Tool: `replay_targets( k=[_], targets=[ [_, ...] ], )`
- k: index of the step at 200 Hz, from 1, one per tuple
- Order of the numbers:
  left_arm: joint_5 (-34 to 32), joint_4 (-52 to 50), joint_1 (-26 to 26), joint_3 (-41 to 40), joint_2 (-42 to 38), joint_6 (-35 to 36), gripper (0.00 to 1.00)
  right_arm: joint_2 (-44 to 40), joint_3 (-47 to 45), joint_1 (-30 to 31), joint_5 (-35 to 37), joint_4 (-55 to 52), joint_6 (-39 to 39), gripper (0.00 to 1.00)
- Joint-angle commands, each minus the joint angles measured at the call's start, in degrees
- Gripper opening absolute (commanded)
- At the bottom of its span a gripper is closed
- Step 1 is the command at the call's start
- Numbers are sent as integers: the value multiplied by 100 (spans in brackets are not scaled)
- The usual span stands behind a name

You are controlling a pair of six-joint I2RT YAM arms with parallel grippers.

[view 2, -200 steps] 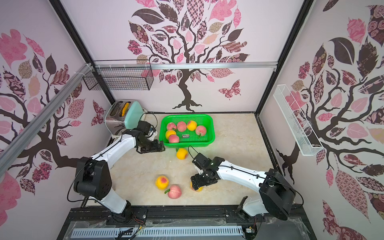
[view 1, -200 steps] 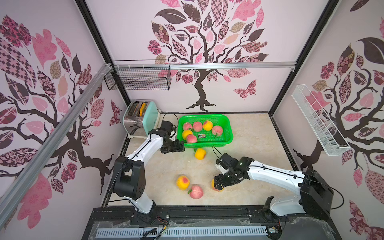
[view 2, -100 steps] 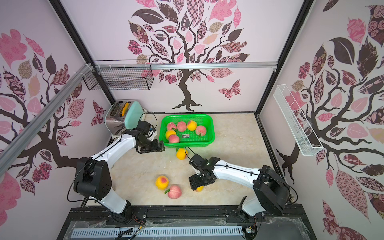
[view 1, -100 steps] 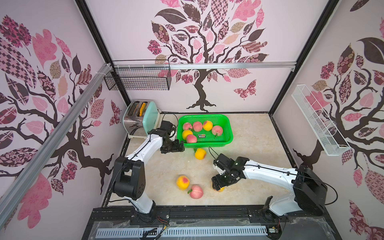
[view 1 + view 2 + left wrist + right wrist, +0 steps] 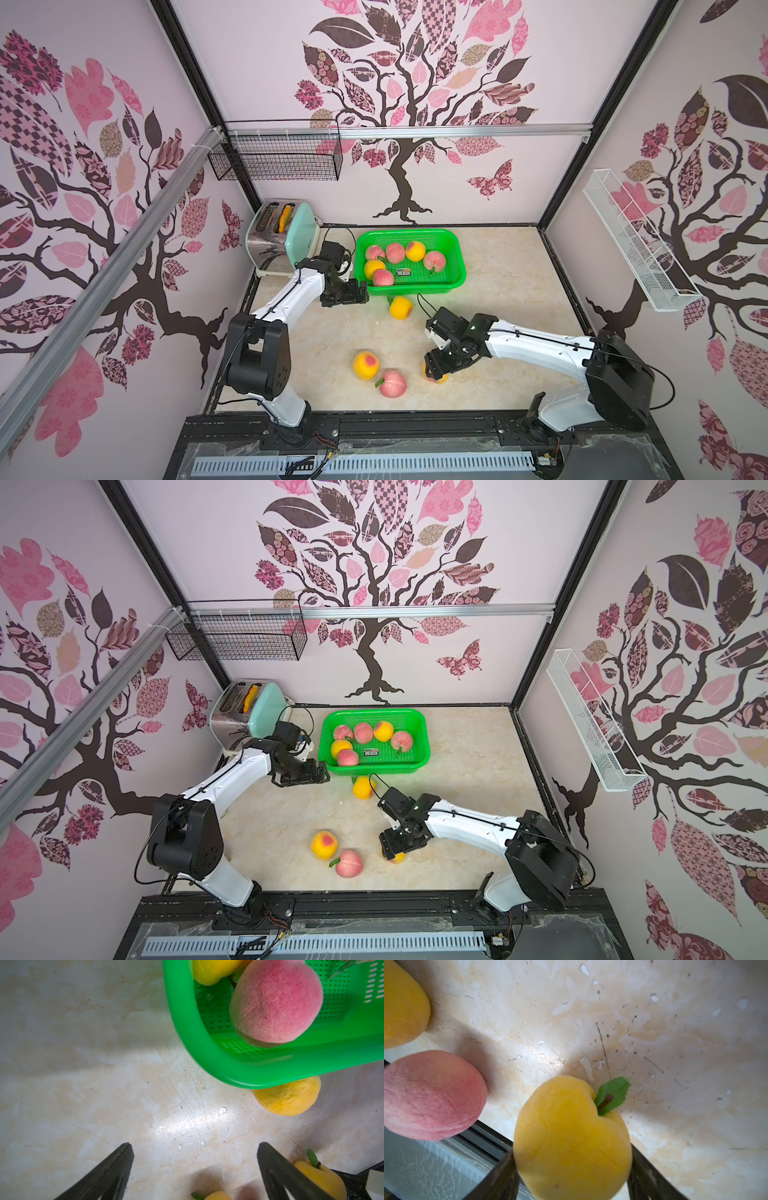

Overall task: Put the peaches into the basket
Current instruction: Pick up the peach from the center of the board.

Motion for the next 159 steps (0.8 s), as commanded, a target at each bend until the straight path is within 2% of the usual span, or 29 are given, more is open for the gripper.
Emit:
replay_targets(
  k=[1,53,108,159],
  targets=[
    [20,81,39,19,-96,-17,97,-80,180,40,89,-69,-81,70],
    [-4,69,50,27,-84,-7,97,-233,371,40,157,-122,-45,70],
    [38,65,59,19,-109,-21,97,-425,654,40,740,-257,-334,69],
    [-10,66,60,1,-187,-15,97,-392,868,31,787,164,-320,68]
  ],
)
